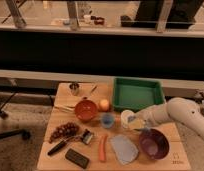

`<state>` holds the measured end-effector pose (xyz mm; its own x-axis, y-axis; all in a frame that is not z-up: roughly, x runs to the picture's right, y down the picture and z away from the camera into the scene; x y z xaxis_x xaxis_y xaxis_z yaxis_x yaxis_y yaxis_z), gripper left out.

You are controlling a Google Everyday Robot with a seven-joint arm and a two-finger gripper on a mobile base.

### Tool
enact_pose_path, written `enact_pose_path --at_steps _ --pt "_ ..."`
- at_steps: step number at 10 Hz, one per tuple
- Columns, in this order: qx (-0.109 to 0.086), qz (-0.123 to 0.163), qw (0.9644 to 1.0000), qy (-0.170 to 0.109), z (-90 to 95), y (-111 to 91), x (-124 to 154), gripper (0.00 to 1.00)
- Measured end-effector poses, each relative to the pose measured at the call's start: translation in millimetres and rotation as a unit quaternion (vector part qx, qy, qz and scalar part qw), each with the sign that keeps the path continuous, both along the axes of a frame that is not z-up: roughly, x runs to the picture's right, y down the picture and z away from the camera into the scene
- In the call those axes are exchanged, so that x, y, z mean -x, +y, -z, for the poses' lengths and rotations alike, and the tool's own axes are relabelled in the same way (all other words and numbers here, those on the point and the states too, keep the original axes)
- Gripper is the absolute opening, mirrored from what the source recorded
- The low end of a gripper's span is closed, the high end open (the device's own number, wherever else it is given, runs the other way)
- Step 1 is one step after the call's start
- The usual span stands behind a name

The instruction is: Place sponge in purple bowl

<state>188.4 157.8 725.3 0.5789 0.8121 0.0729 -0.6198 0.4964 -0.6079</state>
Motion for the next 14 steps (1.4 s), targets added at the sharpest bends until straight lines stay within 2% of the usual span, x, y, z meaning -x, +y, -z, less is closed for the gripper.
enact_pose_path --at_steps 5,9,14 --pt "0.018 -0.022 0.9995 0.013 -11.9 24.4 -30.6 0.1" --pt "0.024 -0.029 0.9992 0.015 -7.5 34.9 -38.1 0.1" --pt "0.021 -0.034 0.9991 0.014 9.6 39.6 -43.3 0.1"
